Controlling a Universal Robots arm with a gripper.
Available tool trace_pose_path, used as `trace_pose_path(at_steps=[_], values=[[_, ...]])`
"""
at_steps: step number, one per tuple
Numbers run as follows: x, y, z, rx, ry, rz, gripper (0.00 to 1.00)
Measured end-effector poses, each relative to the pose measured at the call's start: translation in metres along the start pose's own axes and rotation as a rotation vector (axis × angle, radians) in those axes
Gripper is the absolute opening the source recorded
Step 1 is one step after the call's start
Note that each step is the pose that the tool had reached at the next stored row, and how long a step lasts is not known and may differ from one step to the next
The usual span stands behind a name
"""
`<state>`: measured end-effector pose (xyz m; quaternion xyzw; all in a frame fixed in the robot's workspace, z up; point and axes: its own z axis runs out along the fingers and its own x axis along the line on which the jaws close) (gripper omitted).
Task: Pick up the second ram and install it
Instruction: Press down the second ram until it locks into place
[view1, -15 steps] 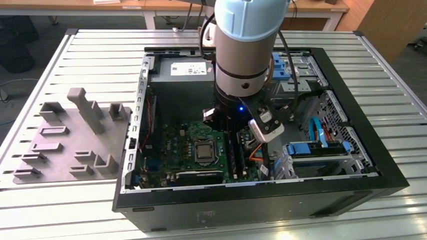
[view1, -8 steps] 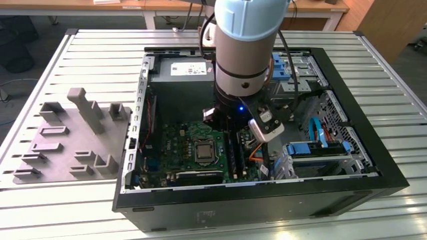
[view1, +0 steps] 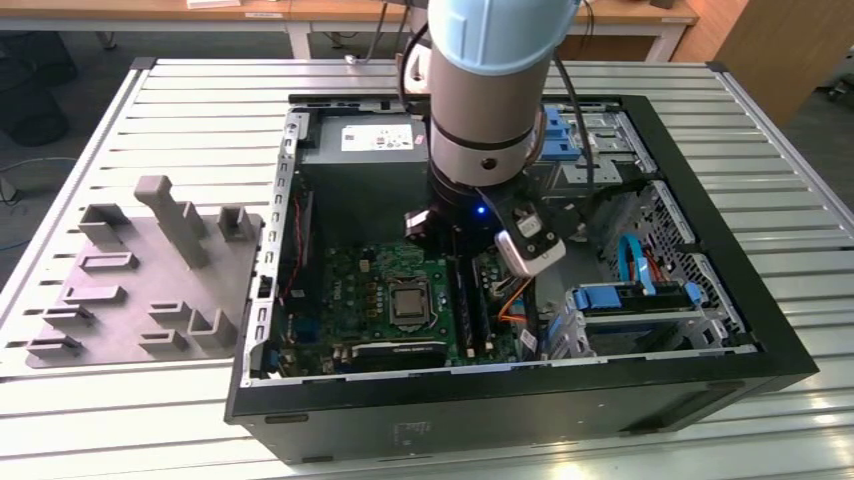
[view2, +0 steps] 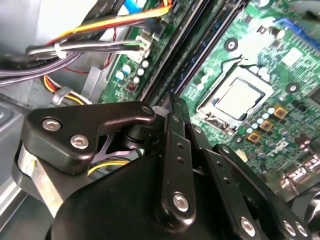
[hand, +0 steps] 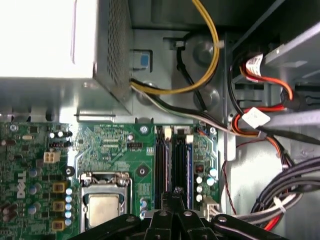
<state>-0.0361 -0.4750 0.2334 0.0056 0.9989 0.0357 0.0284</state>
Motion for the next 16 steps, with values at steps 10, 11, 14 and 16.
trace_pose_path(at_steps=[10,11,14,16], values=[[0.0003,0.0146,0.0011,0.0001,0.0,0.0,0.11],[0.0003,0.0155,0.0012,0.0001,0.0,0.0,0.11],[0.0004,0.0192,0.0016,0.0001,0.0,0.0,0.11],[0.0004,0.0221,0.0021,0.0,0.0,0.0,0.11]])
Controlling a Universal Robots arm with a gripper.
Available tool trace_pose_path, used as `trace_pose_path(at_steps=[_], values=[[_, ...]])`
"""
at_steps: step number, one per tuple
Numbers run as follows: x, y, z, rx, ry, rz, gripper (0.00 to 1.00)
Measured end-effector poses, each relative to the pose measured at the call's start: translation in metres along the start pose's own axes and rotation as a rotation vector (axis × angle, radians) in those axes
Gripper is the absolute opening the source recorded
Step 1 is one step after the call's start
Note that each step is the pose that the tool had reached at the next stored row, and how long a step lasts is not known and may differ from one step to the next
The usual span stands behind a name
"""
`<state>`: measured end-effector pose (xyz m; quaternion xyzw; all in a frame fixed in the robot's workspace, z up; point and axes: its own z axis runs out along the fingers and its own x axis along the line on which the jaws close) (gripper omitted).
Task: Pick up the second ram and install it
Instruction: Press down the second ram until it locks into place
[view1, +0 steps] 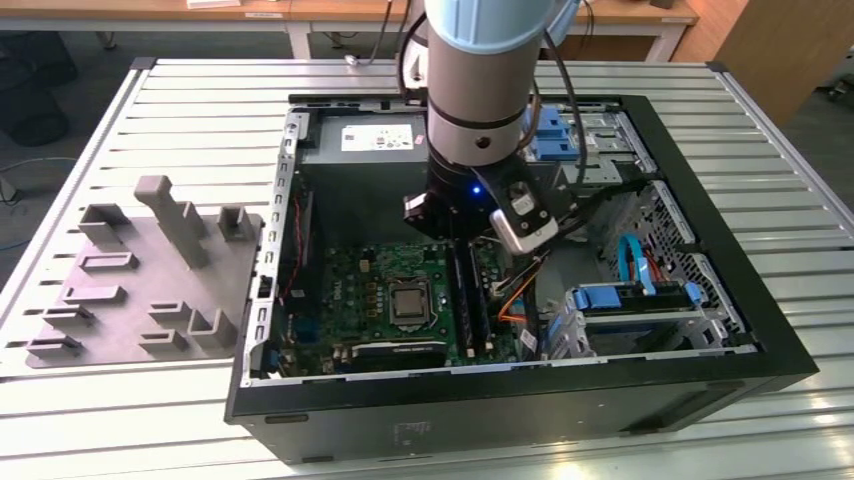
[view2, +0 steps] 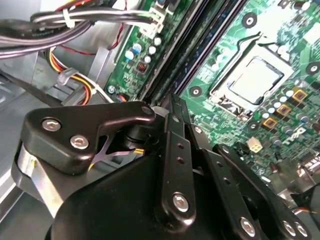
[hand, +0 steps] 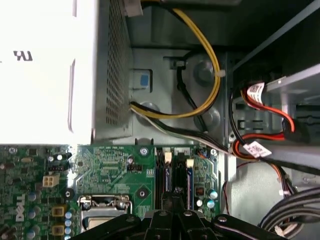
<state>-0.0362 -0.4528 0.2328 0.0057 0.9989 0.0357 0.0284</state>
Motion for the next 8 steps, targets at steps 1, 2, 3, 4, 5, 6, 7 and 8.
trace_pose_path(at_steps=[1,2,3,4,5,6,7,8], values=[[0.0001,0.0019,0.0002,0.0,0.0,0.0,0.11],[0.0001,0.0039,0.0005,0.0,0.0,0.0,0.11],[0.0001,0.0054,0.0006,0.0,0.0,0.0,0.11],[0.0001,0.0061,0.0007,0.0001,0.0,0.0,0.11],[0.0,0.0063,0.0007,0.0001,0.0001,0.0,0.11],[0.0,0.0063,0.0007,0.0,0.0,0.0,0.11],[0.0001,0.0064,0.0007,0.0,0.0,0.0,0.11],[0.0001,0.0066,0.0007,0.0,0.0,0.0,0.11]])
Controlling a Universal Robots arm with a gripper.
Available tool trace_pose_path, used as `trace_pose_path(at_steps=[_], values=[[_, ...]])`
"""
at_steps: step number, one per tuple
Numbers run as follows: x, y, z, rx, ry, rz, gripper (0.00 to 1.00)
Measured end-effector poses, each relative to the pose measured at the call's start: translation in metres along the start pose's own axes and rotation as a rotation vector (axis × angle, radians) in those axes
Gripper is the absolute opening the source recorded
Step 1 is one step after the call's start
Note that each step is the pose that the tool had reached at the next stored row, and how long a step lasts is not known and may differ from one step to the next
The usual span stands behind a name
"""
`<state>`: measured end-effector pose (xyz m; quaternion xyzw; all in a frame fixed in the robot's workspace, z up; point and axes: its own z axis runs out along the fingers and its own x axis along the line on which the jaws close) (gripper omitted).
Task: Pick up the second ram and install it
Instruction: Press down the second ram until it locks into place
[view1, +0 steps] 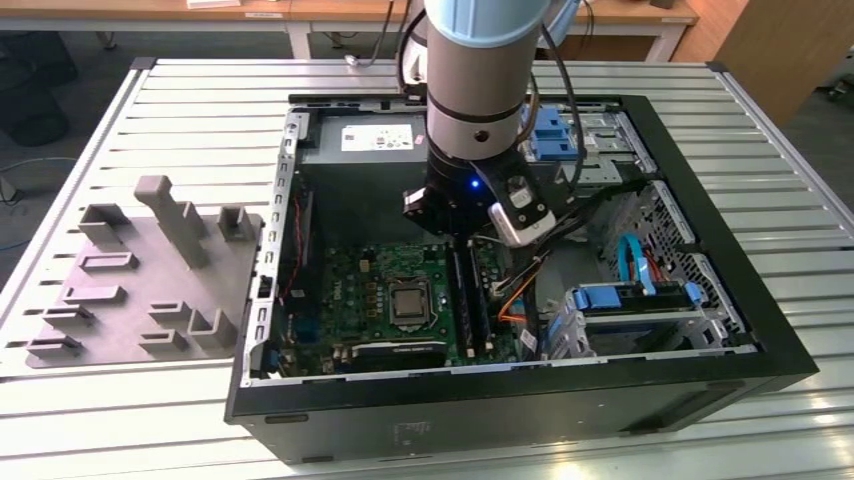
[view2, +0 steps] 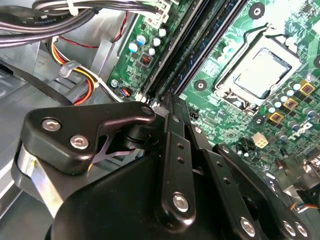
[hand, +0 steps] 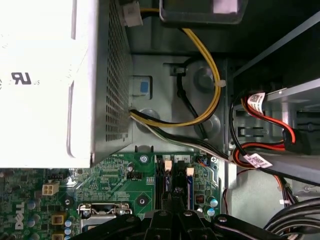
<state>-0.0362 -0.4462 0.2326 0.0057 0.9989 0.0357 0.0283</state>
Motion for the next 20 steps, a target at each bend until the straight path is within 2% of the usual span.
trace_pose_path(at_steps=[5,20], values=[[0.0003,-0.0003,0.0048,-0.0001,0.0,0.0,0.11],[0.0008,0.0027,0.0112,0.0003,0.0002,0.0,0.11]])
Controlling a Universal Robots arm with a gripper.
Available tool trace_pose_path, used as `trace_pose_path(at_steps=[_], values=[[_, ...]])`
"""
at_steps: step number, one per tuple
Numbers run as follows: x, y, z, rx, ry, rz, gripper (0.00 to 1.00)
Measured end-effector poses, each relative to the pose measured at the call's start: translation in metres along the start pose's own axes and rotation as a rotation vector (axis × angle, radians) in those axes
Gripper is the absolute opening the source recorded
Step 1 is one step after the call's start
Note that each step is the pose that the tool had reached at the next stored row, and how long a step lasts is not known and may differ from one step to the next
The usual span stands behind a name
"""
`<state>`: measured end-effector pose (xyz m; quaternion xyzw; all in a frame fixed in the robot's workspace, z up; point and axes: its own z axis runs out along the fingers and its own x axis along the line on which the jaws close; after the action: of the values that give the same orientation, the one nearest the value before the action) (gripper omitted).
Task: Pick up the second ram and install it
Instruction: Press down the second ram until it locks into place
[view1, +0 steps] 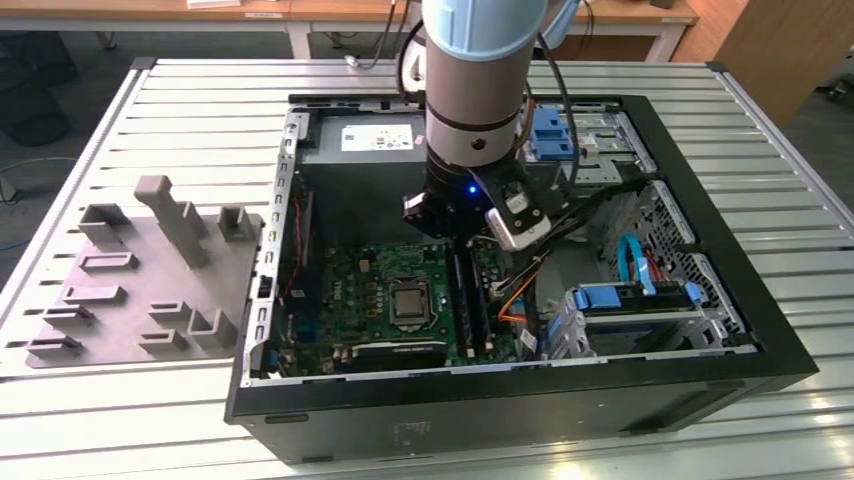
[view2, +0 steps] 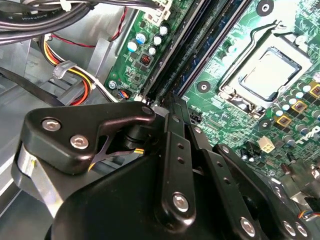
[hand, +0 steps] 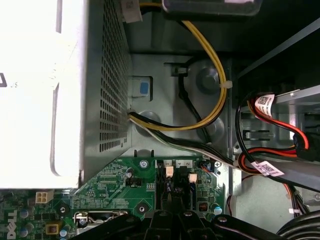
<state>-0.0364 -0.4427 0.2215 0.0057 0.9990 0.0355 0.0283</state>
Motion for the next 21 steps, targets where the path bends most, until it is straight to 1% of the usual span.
trace_pose_path(at_steps=[3,9,21], values=[[0.0002,-0.0002,0.002,-0.0001,0.0,0.0,0.11],[0.0003,-0.0002,0.0036,-0.0009,-0.0002,0.0,0.11],[0.0004,-0.0004,0.0054,-0.0006,-0.0001,0.0,0.11]])
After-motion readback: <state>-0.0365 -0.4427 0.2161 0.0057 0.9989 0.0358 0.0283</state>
